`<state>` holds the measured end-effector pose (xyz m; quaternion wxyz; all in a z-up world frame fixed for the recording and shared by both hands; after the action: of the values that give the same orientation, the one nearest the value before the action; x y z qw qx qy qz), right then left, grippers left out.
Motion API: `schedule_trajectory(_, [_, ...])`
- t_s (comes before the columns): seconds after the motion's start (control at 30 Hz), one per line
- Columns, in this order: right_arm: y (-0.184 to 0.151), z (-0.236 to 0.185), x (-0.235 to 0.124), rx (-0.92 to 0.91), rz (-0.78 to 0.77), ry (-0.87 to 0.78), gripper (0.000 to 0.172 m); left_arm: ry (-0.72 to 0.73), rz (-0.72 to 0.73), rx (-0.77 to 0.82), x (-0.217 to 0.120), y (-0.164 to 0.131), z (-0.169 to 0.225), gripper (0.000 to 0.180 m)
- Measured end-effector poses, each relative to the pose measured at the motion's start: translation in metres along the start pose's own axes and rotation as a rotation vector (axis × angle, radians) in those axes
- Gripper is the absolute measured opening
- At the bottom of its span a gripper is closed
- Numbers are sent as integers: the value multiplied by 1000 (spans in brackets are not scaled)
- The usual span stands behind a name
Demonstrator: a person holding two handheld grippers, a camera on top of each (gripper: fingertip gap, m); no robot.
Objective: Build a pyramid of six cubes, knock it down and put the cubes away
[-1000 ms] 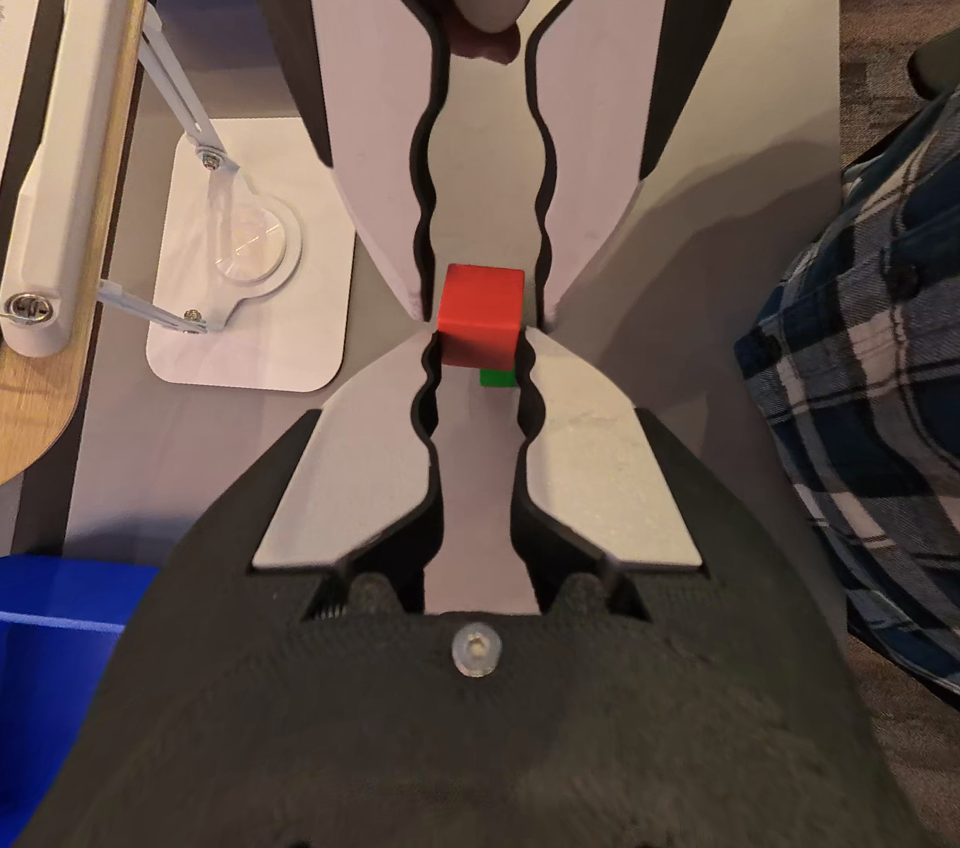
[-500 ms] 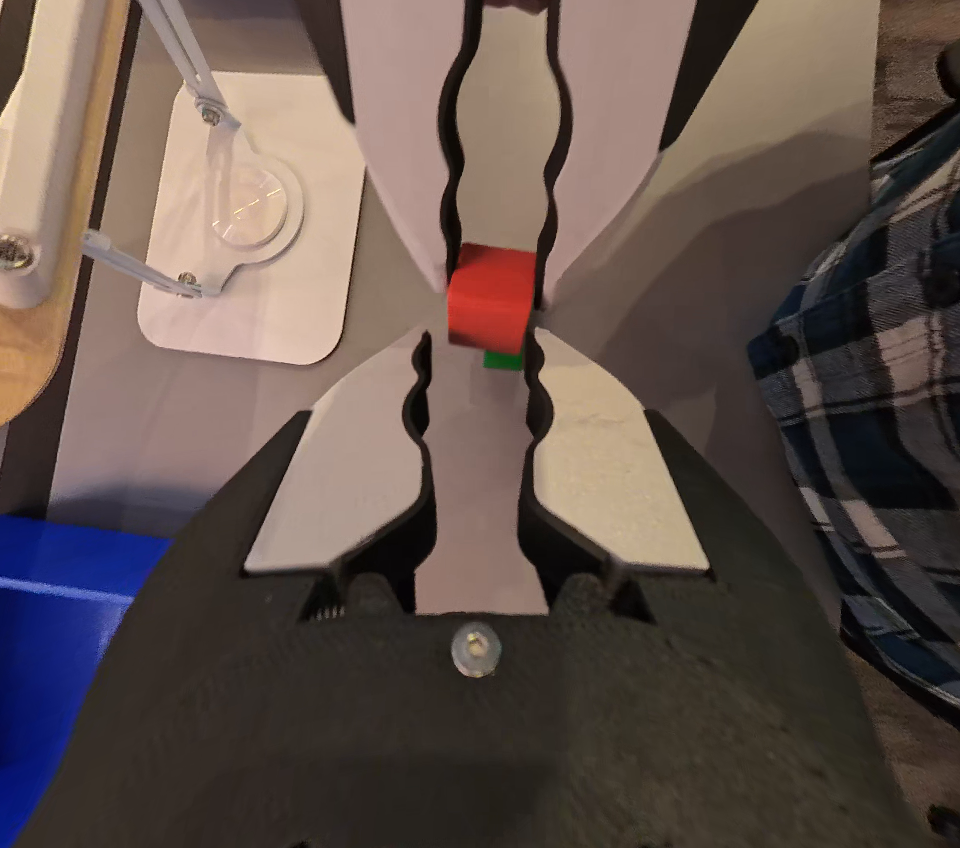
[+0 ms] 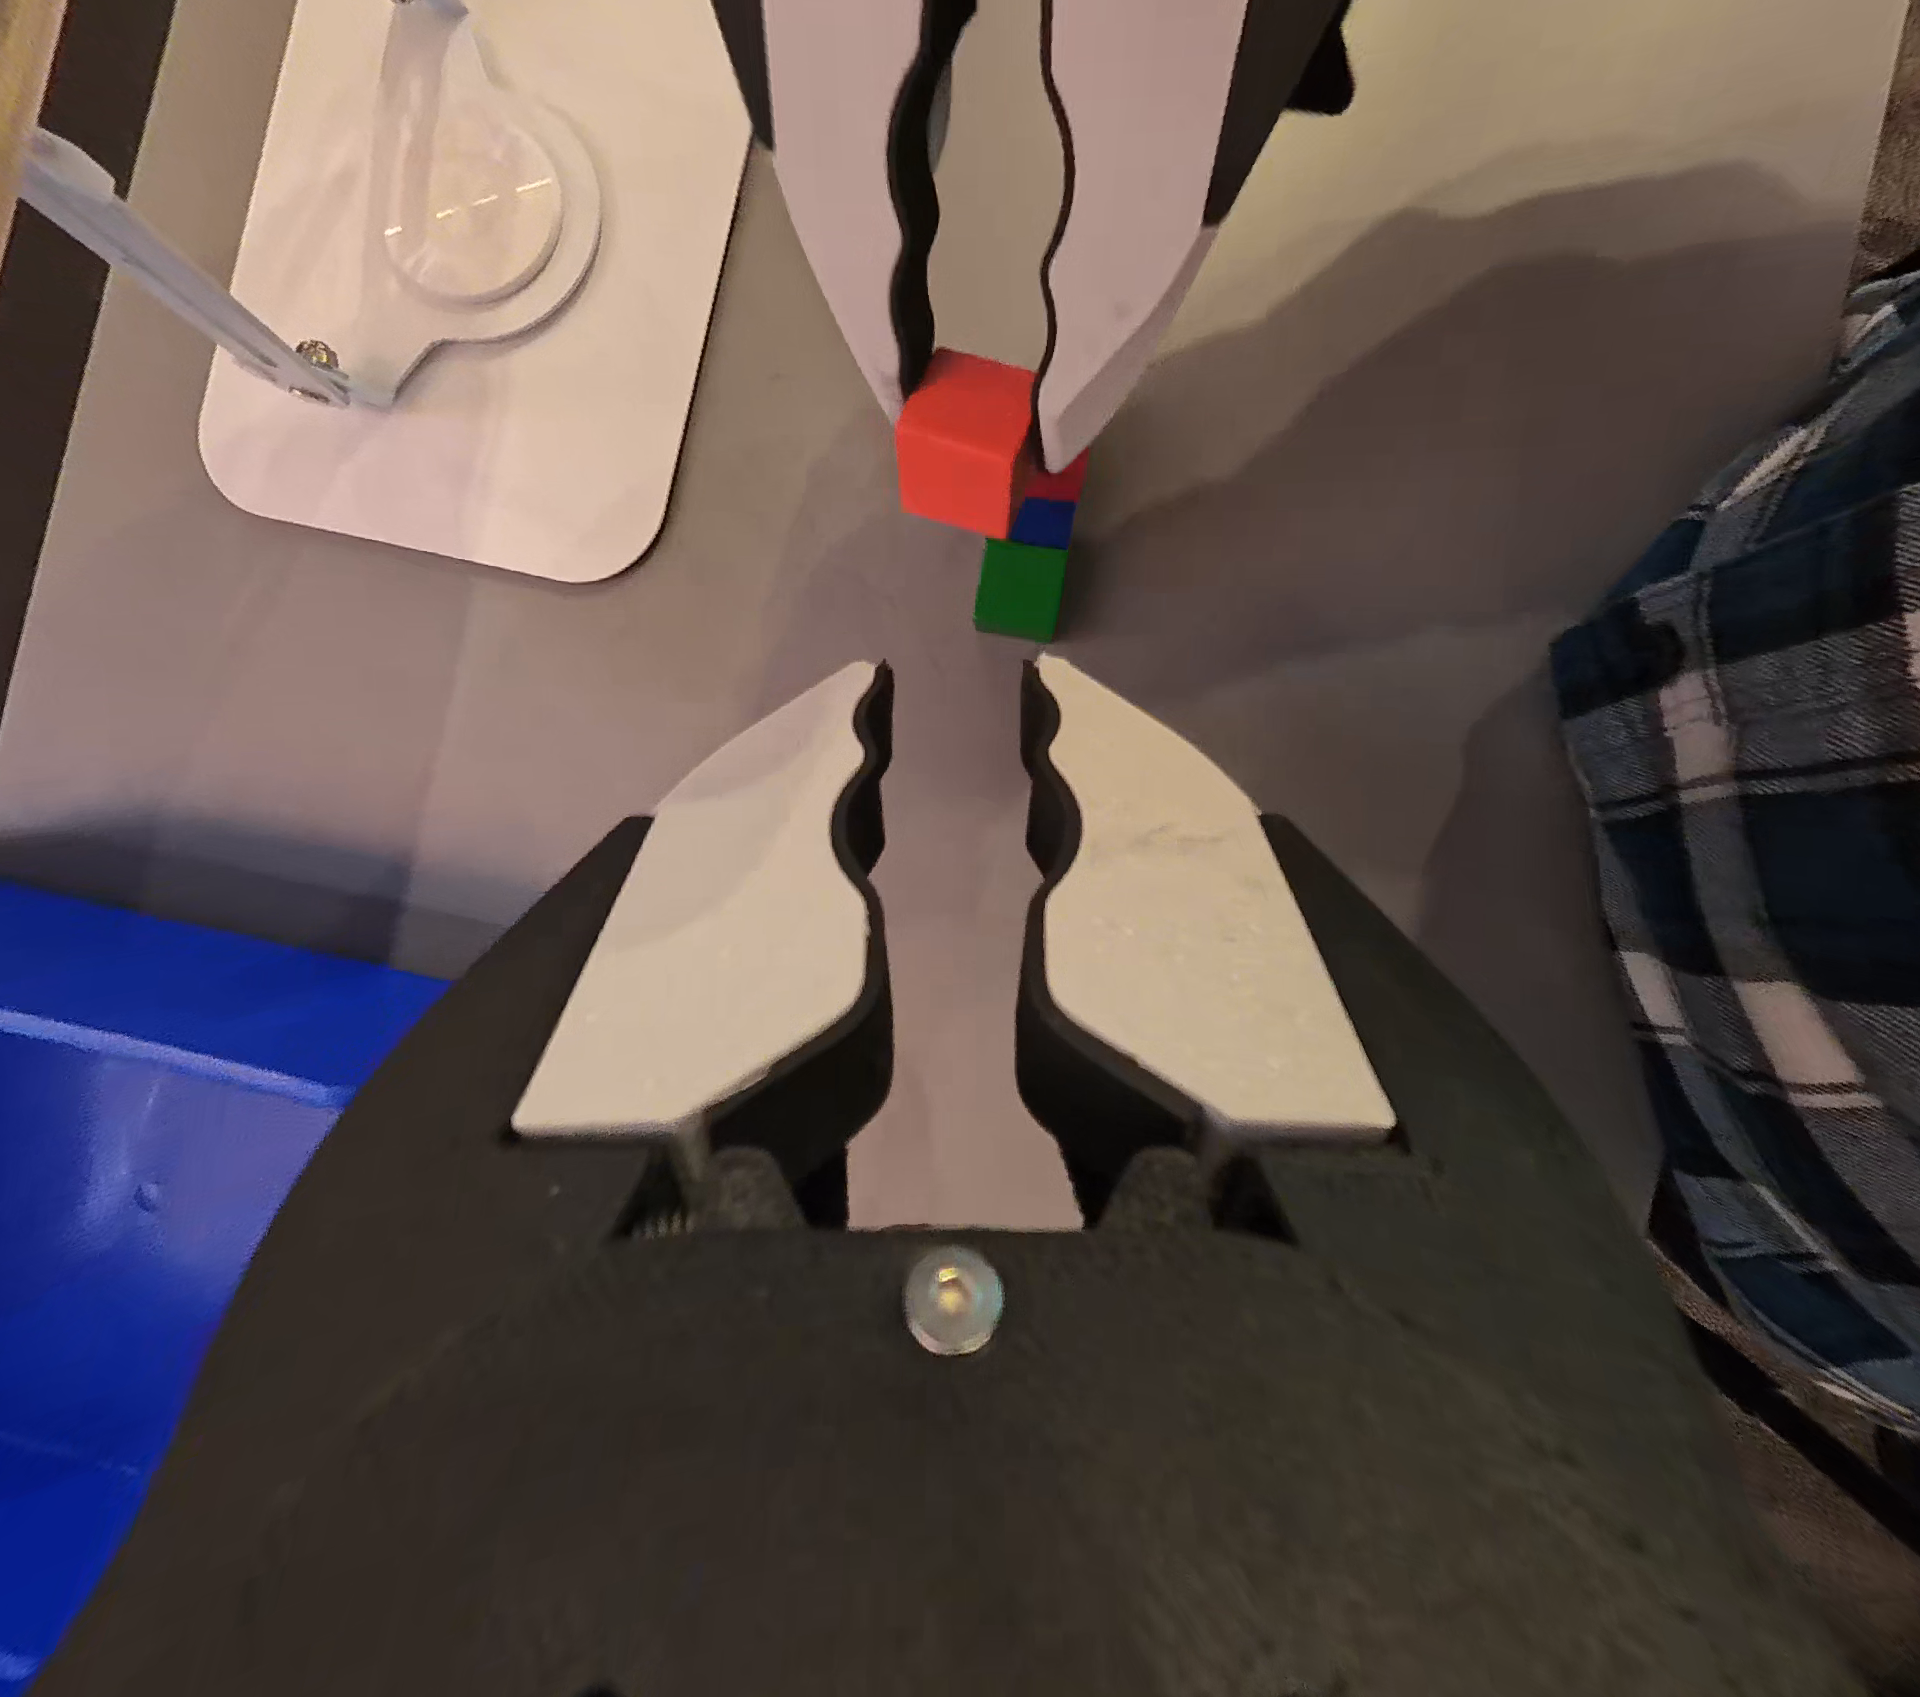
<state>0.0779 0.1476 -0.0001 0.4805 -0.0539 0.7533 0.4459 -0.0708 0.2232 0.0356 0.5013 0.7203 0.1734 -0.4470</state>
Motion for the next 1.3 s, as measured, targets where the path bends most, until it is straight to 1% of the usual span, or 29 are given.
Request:
schedule_trajectory(0.03, [-1, -1, 4, -7, -14, 3, 28, 4, -2, -4, -1, -1, 0, 23])
schedule_trajectory(0.23, [-4, -3, 20, -43, -82, 6, 28, 15, -7, -24, -5, -9, 0, 23])
schedule_trajectory(0.67, [-10, -4, 39, -72, -207, 14, 28, 16, -13, -38, -7, -16, 1, 23])
schedule_trajectory(1.23, [-11, -5, 42, -90, -247, 11, 28, -4, -19, -37, -3, -17, 5, 23])
schedule_trajectory(1.27, [-11, -5, 42, -86, -243, 11, 33, -8, -19, -36, -3, -17, 5, 23])
schedule_trajectory(1.3, [-11, -4, 43, -78, -235, 5, 42, -9, -19, -36, -2, -17, 6, 23])
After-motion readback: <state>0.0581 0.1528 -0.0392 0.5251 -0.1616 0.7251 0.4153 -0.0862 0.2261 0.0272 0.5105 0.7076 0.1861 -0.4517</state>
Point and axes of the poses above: each gripper's, where its closed fingertips meet, x out along the fingers, y out of its top, z = x × y across the jaws, the point moved 10 cm from there along -x, back along the fingers, and after that the axes turned 4 degrees about x, right-handed, at the moved point
